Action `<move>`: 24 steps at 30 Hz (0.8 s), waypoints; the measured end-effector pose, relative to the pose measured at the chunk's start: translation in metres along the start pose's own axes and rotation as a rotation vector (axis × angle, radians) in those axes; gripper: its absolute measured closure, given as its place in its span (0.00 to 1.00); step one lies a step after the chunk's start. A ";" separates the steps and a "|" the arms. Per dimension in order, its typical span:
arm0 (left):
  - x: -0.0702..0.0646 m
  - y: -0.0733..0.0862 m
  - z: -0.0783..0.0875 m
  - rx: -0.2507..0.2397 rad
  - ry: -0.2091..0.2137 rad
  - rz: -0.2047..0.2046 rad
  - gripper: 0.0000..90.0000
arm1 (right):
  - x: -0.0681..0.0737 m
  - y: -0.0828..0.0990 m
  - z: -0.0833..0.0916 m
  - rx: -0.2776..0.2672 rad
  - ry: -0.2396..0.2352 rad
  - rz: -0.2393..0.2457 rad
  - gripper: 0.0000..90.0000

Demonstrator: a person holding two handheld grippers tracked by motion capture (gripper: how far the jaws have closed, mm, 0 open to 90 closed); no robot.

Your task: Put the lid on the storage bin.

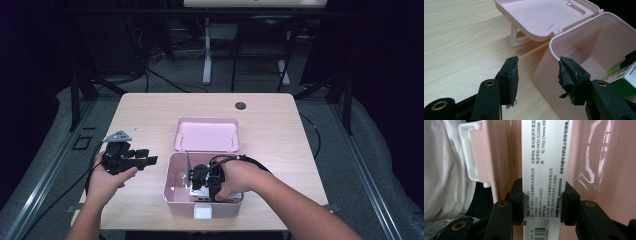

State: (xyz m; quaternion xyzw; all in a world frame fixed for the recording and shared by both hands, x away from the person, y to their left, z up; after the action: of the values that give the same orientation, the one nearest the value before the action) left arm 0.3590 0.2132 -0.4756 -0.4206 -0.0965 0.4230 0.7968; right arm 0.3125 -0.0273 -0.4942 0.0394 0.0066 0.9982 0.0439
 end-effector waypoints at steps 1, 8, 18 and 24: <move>0.000 0.000 0.000 -0.001 -0.001 0.001 0.56 | 0.000 0.000 -0.001 0.001 0.001 0.000 0.68; 0.001 0.000 0.000 -0.003 -0.002 0.000 0.56 | -0.002 0.002 -0.010 -0.017 -0.011 0.003 0.68; 0.000 0.000 0.000 -0.003 -0.003 -0.007 0.56 | -0.003 0.001 -0.019 -0.011 -0.016 0.017 0.68; 0.001 0.000 -0.001 -0.004 -0.002 -0.010 0.56 | -0.007 0.004 -0.023 -0.033 -0.025 0.001 0.68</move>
State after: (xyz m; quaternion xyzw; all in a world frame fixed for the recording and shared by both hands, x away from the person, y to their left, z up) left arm 0.3599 0.2132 -0.4761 -0.4213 -0.1003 0.4194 0.7979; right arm 0.3170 -0.0317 -0.5171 0.0514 -0.0105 0.9976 0.0444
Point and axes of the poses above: each handheld gripper's, and its own axes: z roughly backward along the jaws, y roughly out of its underside, x roughly to its left, the point moved 4 cm from there along -z, roughly forward along the jaws, and after that the axes turned 2 degrees about -y, right-handed, at the moved point
